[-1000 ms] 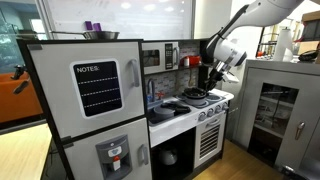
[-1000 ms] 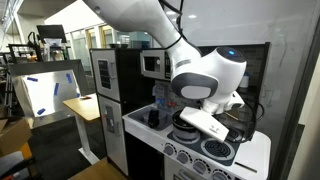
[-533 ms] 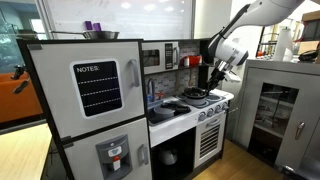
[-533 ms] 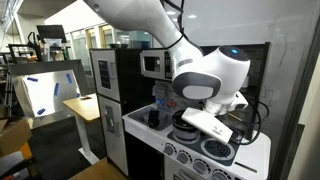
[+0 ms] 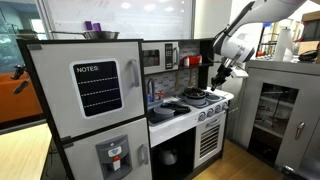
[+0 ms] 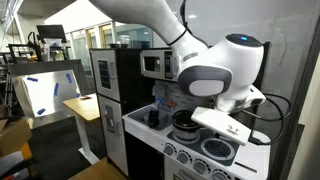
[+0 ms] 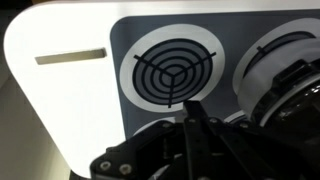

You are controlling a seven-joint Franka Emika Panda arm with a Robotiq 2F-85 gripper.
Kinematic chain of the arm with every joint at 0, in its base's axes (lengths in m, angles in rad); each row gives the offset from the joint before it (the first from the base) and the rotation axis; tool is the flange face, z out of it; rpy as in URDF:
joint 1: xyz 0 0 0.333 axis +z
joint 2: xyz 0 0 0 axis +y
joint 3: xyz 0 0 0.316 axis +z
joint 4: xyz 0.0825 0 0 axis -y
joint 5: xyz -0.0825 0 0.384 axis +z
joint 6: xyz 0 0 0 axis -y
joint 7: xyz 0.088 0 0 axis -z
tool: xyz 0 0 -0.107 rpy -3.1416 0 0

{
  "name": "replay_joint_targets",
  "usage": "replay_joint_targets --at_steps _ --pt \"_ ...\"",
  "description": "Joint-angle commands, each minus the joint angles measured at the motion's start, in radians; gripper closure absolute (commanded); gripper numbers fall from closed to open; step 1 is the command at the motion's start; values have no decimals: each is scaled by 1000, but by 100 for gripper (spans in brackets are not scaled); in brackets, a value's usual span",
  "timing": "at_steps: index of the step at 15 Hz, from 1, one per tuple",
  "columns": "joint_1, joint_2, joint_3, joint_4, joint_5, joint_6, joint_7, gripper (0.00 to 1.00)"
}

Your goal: Push the grey pot to the left side of the stove

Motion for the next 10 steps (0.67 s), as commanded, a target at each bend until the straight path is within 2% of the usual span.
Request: replay_joint_targets --at_steps 1,5,10 --pt "16 -68 -28 -62 -23 52 13 100" --pt "21 -152 -55 -125 -40 56 41 100" --pt "47 -291 -126 -253 -92 57 91 100"
